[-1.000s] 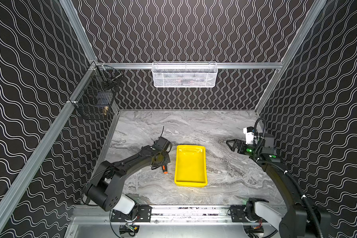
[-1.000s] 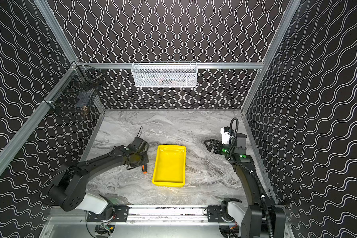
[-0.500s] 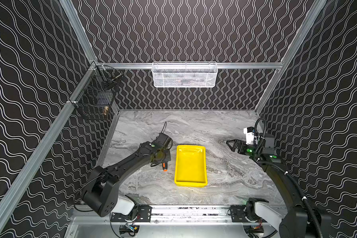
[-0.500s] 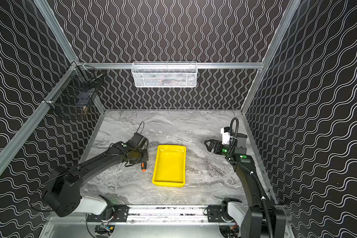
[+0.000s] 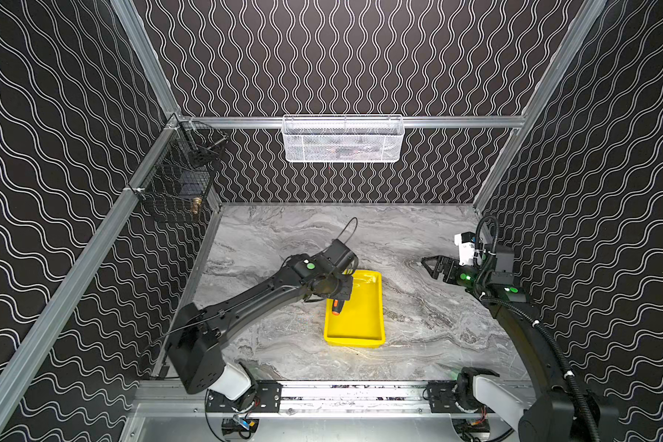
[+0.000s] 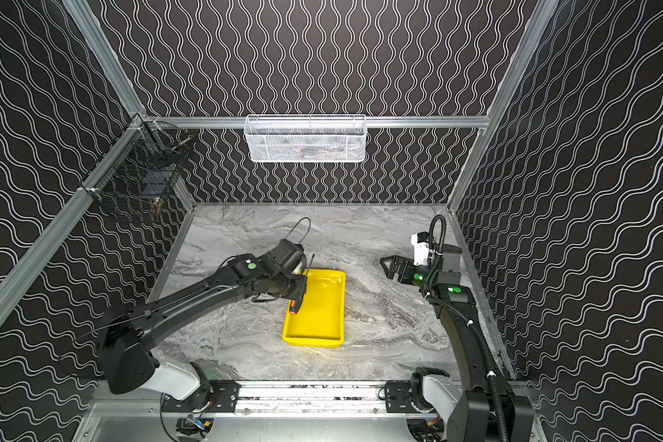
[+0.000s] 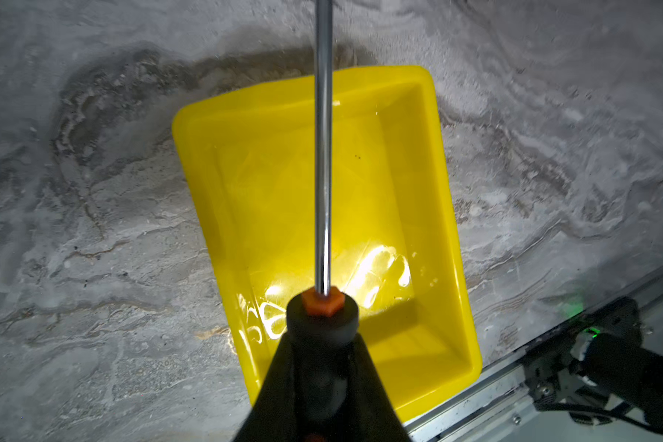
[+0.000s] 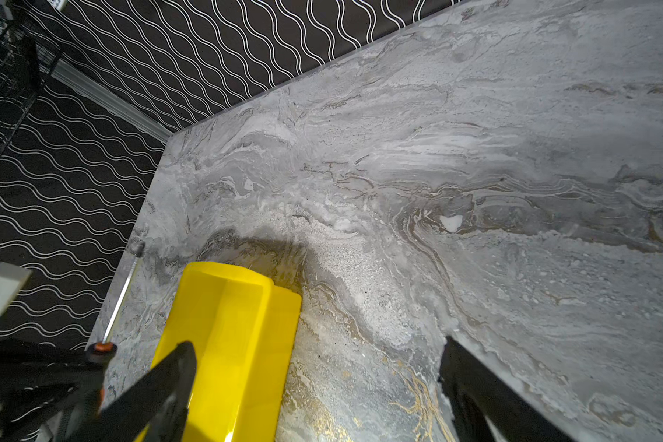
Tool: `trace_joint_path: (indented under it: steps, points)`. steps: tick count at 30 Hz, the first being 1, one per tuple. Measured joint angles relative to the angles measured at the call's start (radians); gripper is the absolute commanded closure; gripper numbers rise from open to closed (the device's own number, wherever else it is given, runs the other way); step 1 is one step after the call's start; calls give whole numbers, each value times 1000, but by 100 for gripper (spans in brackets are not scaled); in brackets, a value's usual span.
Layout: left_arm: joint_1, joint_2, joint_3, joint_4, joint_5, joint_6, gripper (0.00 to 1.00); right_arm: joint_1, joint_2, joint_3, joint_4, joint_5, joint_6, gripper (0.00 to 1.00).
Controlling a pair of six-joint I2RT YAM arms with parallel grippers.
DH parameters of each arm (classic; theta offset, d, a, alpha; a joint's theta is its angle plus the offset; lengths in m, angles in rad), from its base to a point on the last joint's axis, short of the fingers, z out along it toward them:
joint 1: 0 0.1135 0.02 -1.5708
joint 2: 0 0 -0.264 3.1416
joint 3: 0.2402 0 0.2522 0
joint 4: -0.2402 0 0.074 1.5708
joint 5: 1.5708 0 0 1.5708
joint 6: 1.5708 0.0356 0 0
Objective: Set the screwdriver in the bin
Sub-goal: 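Carry the screwdriver over the yellow tray with the left gripper and lower it, then open the left gripper to release the screwdriver into the tray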
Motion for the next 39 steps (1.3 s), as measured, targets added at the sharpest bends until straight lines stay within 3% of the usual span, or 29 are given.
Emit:
trace_joint_path:
  steps: [5, 13, 39]
  points:
    - [-61, 90, -9, 17, 26, 59, 88, 0, 0, -30, 9, -17, 13, 1]
    - [-72, 164, -61, 79, 24, 94, 83, 0, -2, -64, 25, -24, 33, 1]
    - [-76, 264, -89, 185, 34, 94, 47, 0, 37, -51, 47, -31, 37, 1]
